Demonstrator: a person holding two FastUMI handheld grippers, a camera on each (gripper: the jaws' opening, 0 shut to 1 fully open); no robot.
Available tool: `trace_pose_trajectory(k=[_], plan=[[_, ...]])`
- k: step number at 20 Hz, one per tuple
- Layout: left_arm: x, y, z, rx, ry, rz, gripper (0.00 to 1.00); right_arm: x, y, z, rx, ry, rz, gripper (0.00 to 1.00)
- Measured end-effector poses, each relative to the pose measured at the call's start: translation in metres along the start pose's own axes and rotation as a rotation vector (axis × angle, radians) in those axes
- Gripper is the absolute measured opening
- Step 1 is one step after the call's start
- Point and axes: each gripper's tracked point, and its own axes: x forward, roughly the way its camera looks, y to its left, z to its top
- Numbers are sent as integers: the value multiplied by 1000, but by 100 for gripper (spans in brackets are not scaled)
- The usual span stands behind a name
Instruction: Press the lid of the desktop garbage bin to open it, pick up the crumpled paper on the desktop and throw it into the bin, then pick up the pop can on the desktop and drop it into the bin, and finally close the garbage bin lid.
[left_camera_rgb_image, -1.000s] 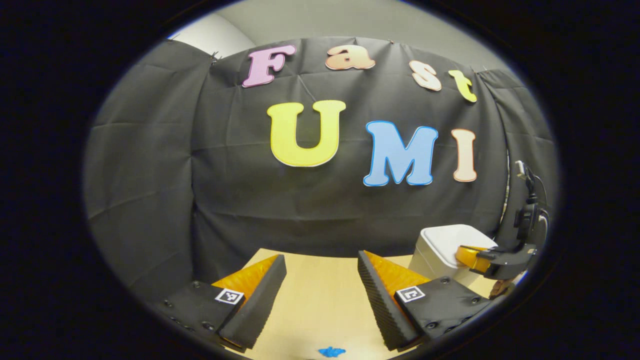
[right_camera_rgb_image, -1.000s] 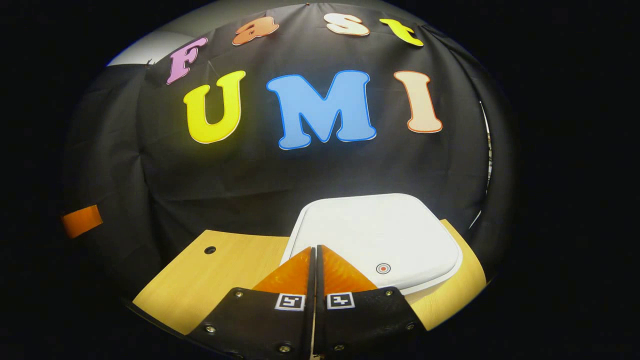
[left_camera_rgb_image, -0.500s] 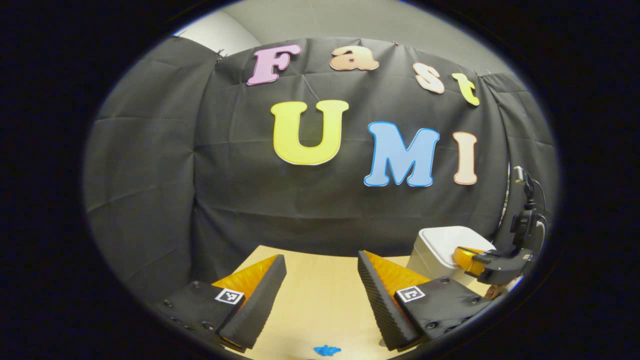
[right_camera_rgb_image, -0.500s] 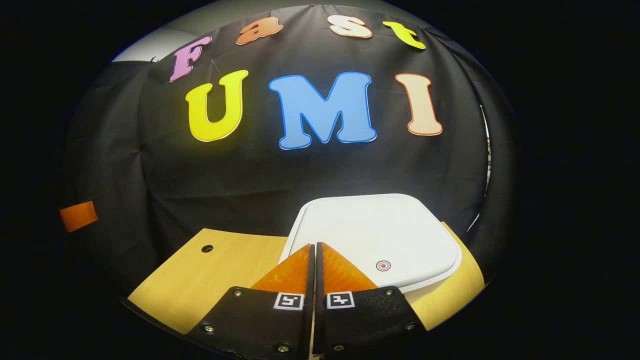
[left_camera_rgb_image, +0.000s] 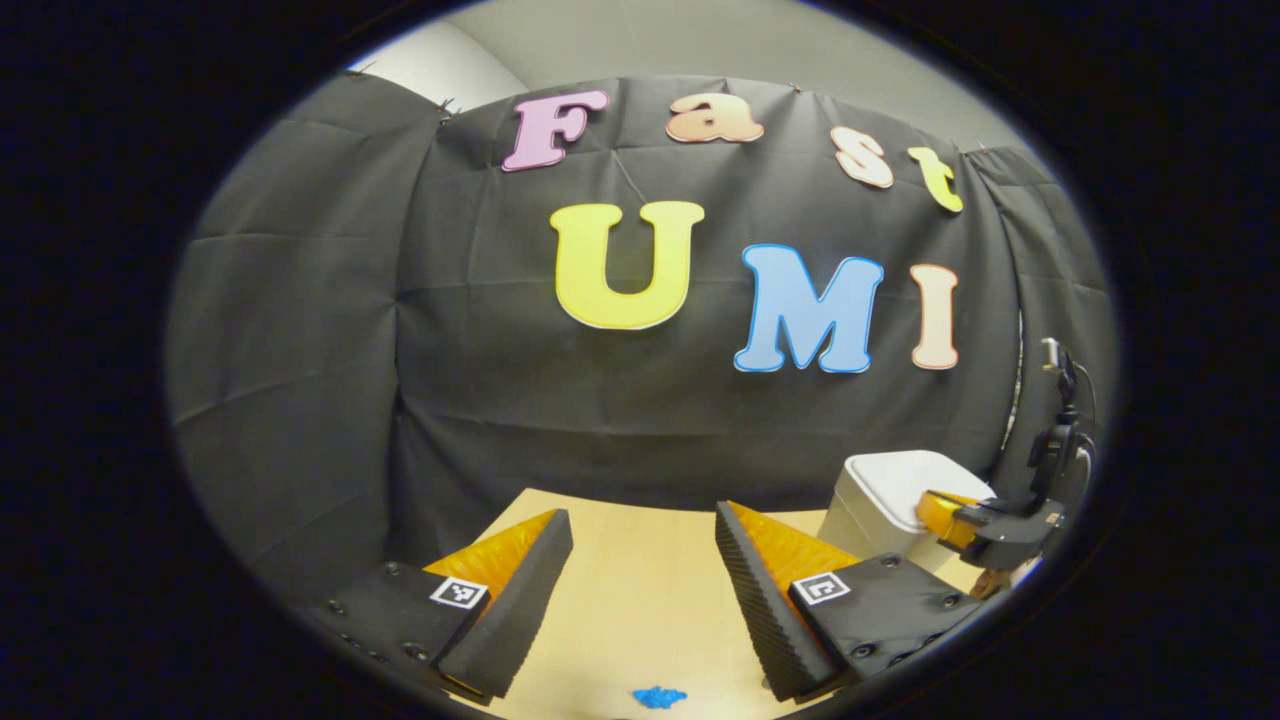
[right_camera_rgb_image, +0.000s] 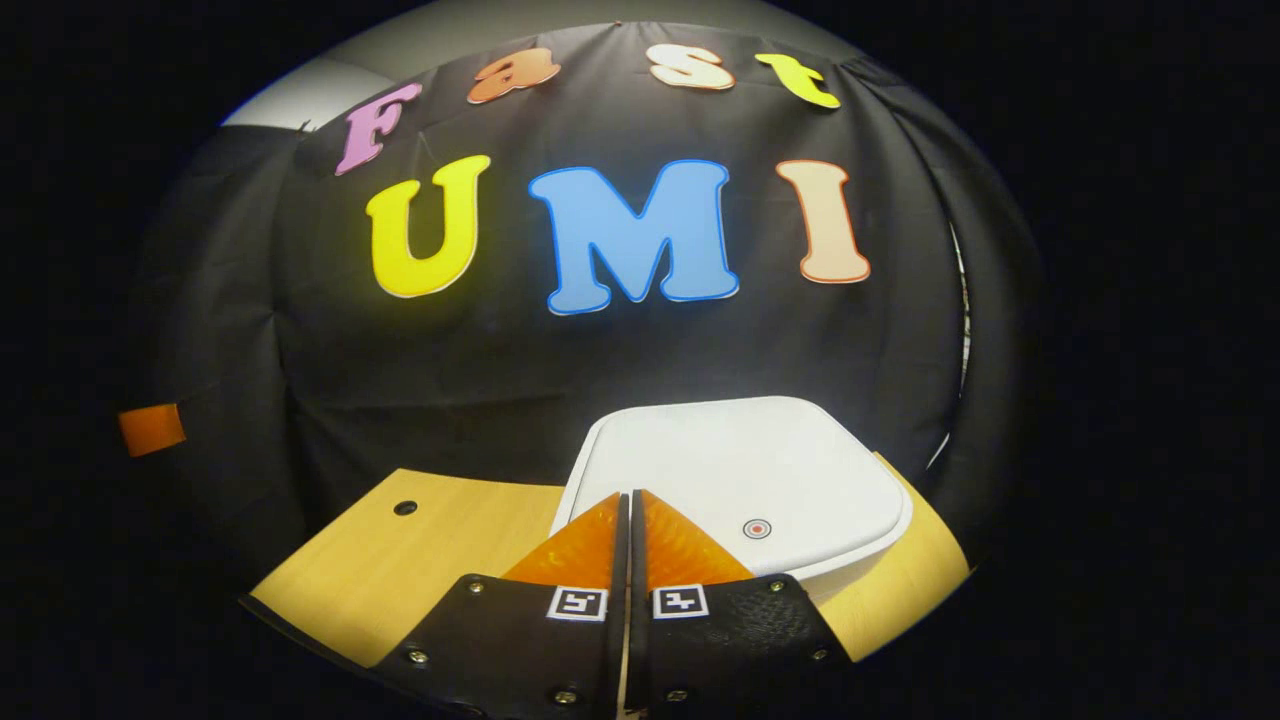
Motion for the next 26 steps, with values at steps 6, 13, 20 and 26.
trace_pose_trajectory(k=[6,13,20,26], plan=[[-5,-17,-1,-5,-3,-25,95,-2,2,-4,46,-2,47,1],[-12,-21,-3,-3,-3,-40,95,-3,-8,6,40,11,63,0],[-8,-28,-4,-3,-3,-50,95,-14,-80,18,63,7,-112,0],[1,-39,-7,3,4,-65,95,-17,-83,9,82,18,-63,1]])
